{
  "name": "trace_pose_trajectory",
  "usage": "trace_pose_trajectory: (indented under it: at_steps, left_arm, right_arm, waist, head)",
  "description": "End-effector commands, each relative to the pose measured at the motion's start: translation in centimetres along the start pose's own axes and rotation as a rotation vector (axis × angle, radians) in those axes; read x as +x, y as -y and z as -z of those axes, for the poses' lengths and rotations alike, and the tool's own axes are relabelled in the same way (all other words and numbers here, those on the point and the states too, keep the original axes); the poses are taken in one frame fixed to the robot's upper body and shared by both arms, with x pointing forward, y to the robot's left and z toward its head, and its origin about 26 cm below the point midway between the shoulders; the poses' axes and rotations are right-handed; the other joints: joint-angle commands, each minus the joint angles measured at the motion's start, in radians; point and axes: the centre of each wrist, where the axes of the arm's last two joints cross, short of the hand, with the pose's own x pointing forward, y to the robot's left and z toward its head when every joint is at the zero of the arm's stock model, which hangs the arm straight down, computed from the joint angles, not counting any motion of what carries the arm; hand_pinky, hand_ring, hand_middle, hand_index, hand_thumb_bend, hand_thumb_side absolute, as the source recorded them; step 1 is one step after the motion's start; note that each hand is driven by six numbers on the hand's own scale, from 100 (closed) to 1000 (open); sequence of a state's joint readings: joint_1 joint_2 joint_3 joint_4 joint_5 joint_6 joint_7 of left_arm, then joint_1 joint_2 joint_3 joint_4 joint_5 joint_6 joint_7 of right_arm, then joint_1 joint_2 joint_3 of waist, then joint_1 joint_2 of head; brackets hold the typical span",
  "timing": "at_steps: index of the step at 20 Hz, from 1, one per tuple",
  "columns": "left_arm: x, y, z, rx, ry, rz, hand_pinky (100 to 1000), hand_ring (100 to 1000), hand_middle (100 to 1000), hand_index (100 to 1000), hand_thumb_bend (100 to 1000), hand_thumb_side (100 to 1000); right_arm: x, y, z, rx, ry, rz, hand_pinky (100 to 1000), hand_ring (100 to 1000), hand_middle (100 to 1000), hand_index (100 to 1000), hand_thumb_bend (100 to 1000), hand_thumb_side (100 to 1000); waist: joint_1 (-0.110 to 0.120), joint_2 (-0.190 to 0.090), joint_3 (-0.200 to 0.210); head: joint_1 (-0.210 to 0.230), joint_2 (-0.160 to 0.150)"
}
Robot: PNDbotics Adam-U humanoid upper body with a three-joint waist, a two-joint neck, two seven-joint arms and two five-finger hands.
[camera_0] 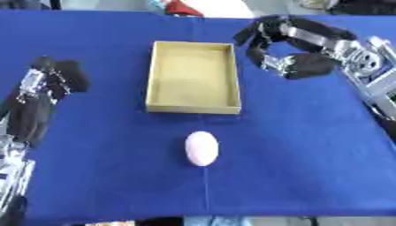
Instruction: Pick up objects on the table and place them in the box.
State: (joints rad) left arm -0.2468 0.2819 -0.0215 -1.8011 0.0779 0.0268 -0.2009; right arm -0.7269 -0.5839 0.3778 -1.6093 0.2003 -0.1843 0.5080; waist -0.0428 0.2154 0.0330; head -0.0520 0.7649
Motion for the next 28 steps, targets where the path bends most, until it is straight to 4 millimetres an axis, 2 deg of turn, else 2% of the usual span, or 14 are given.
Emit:
trace_pose_trajectory:
  at_steps: [1, 13, 20, 28]
  left_arm:
    - [0.5, -0.3, 0.1, -0.010, 0.013, 0.019, 742, 688, 624, 781, 175, 1000]
    - [0.4, -0.2, 0.1, -0.017, 0.008, 0.020, 743, 689, 624, 781, 175, 1000]
    - [0.4, -0.2, 0.1, -0.021, 0.006, 0.023, 743, 689, 625, 781, 174, 1000]
    - [0.3, -0.1, 0.2, -0.026, 0.005, 0.026, 744, 689, 625, 781, 174, 1000]
  right_arm:
    - [0.6, 0.9, 0.3, 0.037, 0.014, -0.078, 637, 713, 782, 887, 100, 730]
    - [1.8, 1.1, 1.6, 0.188, 0.063, -0.248, 685, 744, 812, 906, 100, 582]
    - [2.5, 0.9, 2.5, 0.311, 0.094, -0.375, 718, 761, 832, 904, 100, 652]
    - [2.9, 0.2, 3.4, 0.380, 0.133, -0.483, 741, 772, 850, 900, 220, 671]
  waist:
    - [0.002, -0.018, 0.001]
    - [0.000, -0.019, 0.001]
    - [-0.002, -0.016, 0.007]
    - [-0.005, -0.009, 0.015]
  head:
    - [-0.001, 0.005]
    - [-0.001, 0.005]
    - [0.001, 0.005]
    - [0.000, 0.005]
